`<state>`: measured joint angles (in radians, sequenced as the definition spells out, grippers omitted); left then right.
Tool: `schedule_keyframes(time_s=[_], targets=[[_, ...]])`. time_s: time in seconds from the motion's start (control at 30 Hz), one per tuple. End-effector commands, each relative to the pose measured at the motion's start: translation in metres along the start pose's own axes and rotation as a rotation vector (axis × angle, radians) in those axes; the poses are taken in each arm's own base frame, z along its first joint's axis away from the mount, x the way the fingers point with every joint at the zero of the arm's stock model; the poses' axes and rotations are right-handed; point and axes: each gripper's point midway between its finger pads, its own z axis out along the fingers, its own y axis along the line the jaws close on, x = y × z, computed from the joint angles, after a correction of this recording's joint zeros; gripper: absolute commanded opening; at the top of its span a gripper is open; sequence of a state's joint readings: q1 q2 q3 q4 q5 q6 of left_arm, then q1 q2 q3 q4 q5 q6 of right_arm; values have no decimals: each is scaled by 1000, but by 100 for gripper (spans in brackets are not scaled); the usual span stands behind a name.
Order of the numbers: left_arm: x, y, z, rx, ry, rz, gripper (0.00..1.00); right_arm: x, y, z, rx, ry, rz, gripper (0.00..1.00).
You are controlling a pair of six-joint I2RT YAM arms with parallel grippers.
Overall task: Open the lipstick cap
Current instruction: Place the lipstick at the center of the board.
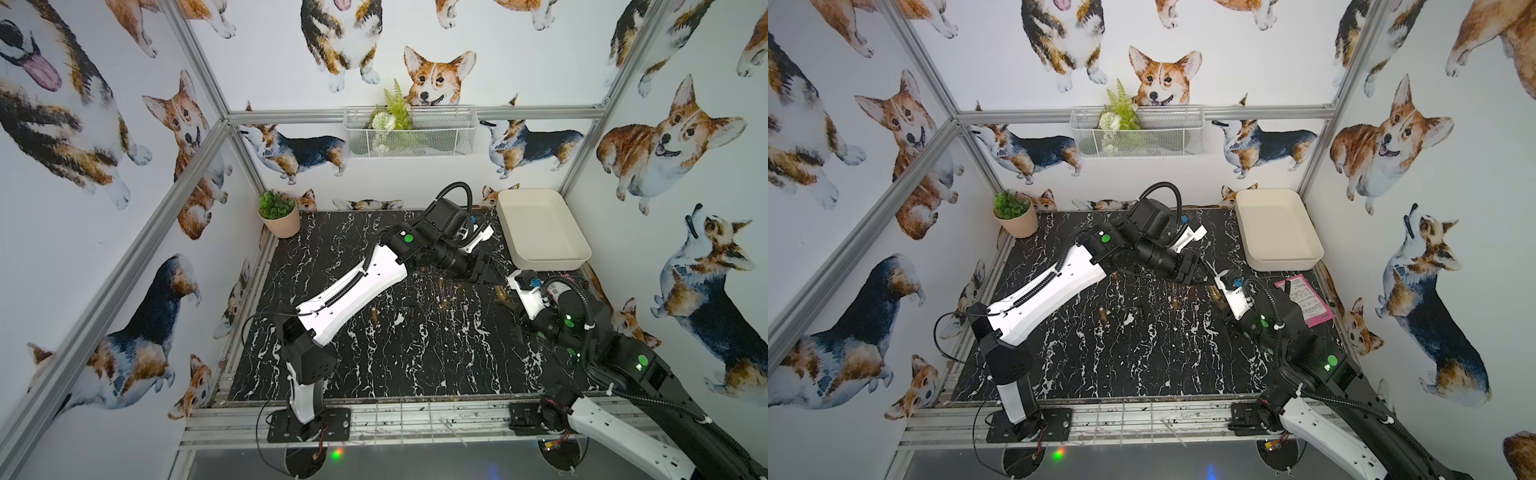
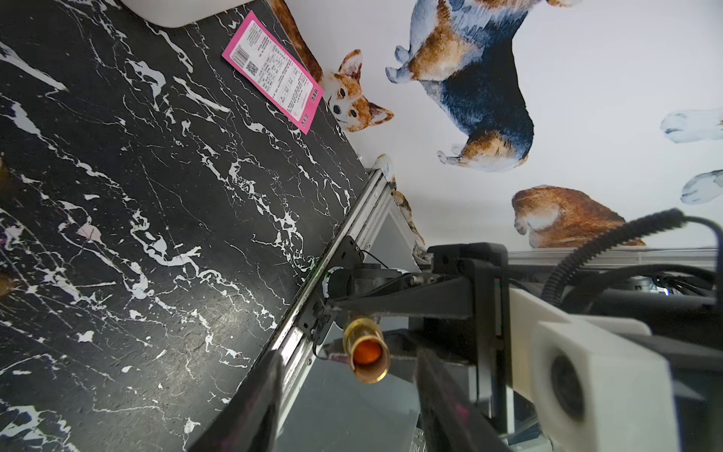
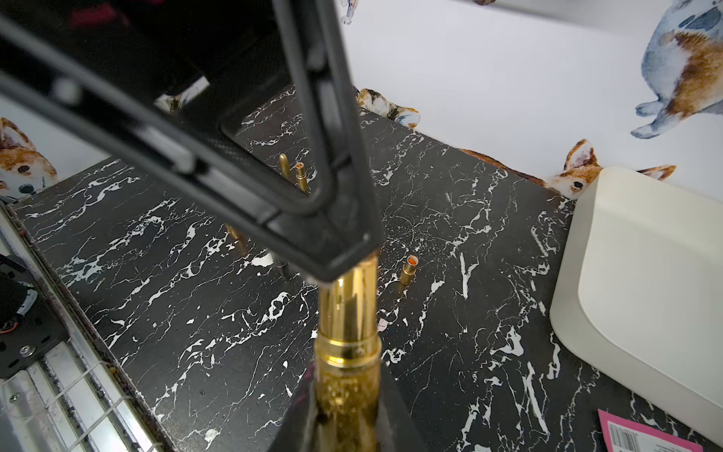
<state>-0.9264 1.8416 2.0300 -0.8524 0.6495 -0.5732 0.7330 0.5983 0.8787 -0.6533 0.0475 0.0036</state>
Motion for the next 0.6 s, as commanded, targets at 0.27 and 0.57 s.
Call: schedule_keyframes(time_s=[0.27, 0.57], targets=[[3, 0, 9, 5, 28, 21, 51, -14, 3, 1, -18, -45, 5, 0], [3, 3, 13, -6, 46, 22, 37, -12, 3, 3, -19, -38, 3, 0]])
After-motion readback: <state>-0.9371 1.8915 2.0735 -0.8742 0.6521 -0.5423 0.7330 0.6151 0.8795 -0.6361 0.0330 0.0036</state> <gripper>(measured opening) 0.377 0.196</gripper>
